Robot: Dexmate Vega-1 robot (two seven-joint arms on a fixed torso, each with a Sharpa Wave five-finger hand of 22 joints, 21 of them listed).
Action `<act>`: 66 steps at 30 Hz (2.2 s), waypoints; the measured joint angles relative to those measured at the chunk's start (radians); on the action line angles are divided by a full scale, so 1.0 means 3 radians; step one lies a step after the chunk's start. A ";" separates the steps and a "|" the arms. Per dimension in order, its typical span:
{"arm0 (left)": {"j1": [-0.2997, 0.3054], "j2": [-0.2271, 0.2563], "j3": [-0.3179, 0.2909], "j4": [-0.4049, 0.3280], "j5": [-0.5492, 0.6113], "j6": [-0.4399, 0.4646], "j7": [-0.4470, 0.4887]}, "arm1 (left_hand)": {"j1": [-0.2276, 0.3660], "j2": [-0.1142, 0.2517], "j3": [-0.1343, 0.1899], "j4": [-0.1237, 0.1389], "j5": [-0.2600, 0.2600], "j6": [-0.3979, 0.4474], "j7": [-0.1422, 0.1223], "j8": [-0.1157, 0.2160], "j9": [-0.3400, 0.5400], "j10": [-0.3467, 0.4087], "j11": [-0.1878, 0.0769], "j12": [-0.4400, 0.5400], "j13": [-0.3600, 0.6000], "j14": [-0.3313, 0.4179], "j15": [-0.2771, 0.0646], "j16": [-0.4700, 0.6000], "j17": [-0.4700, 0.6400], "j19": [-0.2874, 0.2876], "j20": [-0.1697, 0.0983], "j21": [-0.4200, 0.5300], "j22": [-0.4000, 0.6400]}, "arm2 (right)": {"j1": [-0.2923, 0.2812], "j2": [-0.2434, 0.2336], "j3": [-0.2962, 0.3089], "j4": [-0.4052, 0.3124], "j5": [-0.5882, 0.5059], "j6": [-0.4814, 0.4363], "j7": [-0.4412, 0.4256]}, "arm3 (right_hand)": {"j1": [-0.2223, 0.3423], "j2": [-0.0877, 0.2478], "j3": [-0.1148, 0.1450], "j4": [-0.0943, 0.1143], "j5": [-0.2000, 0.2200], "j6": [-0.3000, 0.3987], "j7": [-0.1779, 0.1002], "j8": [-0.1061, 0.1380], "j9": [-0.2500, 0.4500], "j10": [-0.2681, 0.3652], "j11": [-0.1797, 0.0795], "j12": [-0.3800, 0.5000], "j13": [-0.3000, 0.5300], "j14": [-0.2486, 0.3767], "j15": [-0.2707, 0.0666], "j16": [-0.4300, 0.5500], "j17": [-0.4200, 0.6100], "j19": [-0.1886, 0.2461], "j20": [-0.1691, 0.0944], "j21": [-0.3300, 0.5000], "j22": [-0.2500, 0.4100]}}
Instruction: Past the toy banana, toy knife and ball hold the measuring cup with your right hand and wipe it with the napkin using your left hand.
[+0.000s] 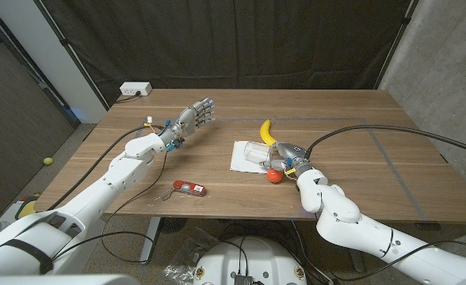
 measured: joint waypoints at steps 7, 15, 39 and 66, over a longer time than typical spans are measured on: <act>0.0001 0.0004 0.0001 -0.0009 0.0000 0.0019 0.0004 | 0.0000 -0.0001 -0.0001 0.0001 0.0000 0.0000 0.0000 0.0000 0.0000 0.0000 0.0000 0.0000 0.0000 0.0000 0.0000 0.0000 0.0000 0.0000 0.0000 0.0000 0.0000 | -0.0106 -0.0021 0.0091 0.0093 0.0091 0.0332 -0.0340 | 0.0142 0.0089 0.0008 -0.0070 0.0026 0.0115 -0.0057 0.0089 -0.0009 0.0277 -0.0124 0.0138 0.0029 0.0387 -0.0011 0.0143 0.0065 0.0253 -0.0131 0.0123 0.0010; 0.0001 0.0006 0.0003 -0.0013 0.0000 0.0033 0.0004 | -0.0008 -0.0010 -0.0014 0.0014 0.0013 0.0000 0.0000 0.0000 0.0000 0.0000 0.0000 0.0000 0.0000 0.0000 0.0000 0.0000 0.0000 -0.0006 0.0006 0.0000 0.0000 | -0.0160 -0.0034 0.0154 0.0193 0.0164 0.0601 -0.0615 | 0.0495 0.0081 0.0008 -0.0246 0.0004 0.0036 -0.0013 0.0110 -0.0062 0.0241 -0.0118 0.0086 0.0093 0.0994 -0.0085 0.0666 0.0518 0.0737 -0.0277 0.0453 0.0057; -0.0008 -0.0015 -0.0009 0.0030 -0.0027 0.0009 -0.0028 | -0.0009 -0.0009 -0.0037 0.0037 0.0013 0.0000 0.0000 0.0000 0.0000 0.0000 0.0000 0.0000 0.0000 0.0000 0.0000 0.0000 0.0001 -0.0018 0.0018 0.0000 0.0000 | 0.0233 -0.0200 -0.0222 0.0089 -0.0151 0.0218 0.0178 | 0.0182 0.0088 -0.0336 -0.0030 -0.0012 -0.0155 0.0014 -0.0027 -0.0160 -0.0280 0.0024 -0.0269 0.0036 0.0067 -0.0001 0.0050 0.0355 0.0204 -0.0284 0.0490 0.0066; -0.0099 -0.0061 0.0026 0.0137 -0.0003 0.0012 -0.0103 | -0.0049 0.0030 -0.0074 0.0074 0.0026 -0.0019 -0.0019 -0.0013 0.0000 -0.0002 0.0001 0.0000 0.0000 0.0000 0.0000 0.0000 -0.0001 -0.0012 0.0048 0.0000 0.0000 | 0.0097 -0.0202 -0.0026 0.0276 -0.0015 0.0612 -0.0581 | 0.0757 0.0318 -0.0206 -0.0212 -0.0006 0.0753 0.0070 0.0529 -0.0032 0.1267 -0.0230 0.0092 0.0228 0.1580 -0.0224 0.1255 0.1175 0.0603 -0.0295 0.1245 0.0272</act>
